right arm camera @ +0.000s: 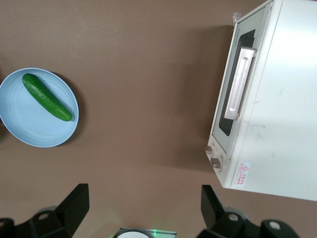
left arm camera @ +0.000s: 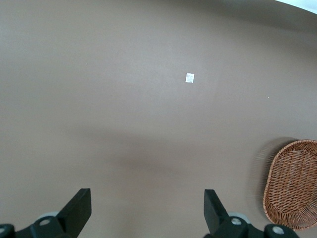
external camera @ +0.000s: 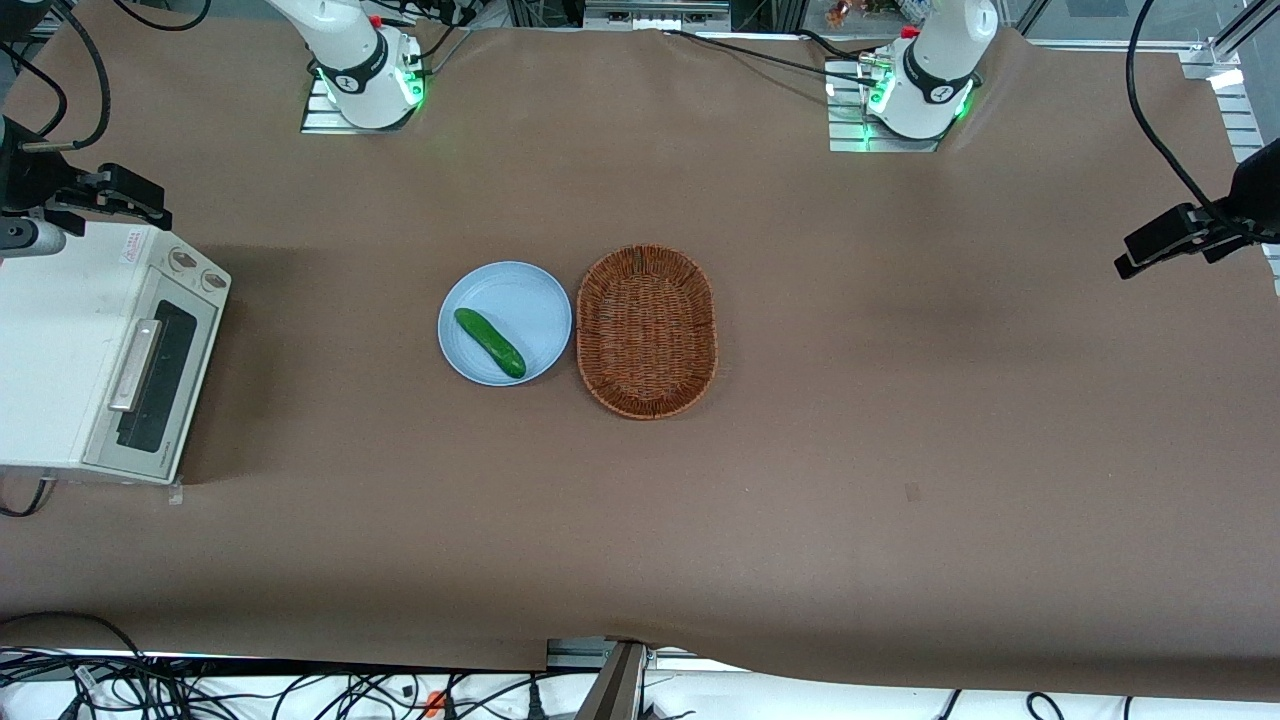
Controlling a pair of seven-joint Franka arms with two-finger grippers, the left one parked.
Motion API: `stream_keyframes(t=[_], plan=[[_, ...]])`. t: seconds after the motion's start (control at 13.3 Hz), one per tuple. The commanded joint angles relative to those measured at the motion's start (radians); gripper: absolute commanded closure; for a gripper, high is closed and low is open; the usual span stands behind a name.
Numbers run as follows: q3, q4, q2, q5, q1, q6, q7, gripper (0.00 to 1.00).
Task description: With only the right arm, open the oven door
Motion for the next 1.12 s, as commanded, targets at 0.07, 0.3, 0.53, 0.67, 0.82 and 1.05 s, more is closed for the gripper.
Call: stream_keyframes(t=[0.07,0.3,0.53,0.67,0.82,1.05], plan=[[0.001,0.015,0.003,0.011,-0.008,-0.011,-0.012,0.0],[0.003,0.014,0.009,0.003,-0.007,-0.011,-0.001,0.0],[0.006,0.049,0.038,0.001,-0.005,-0.019,0.001,0.0],[0.0,0.049,0.055,0.012,-0.016,-0.019,-0.01,0.0],[0.001,0.049,0.058,0.011,-0.015,-0.016,-0.012,0.0],[0.001,0.049,0.087,0.011,-0.015,-0.011,-0.012,0.0]])
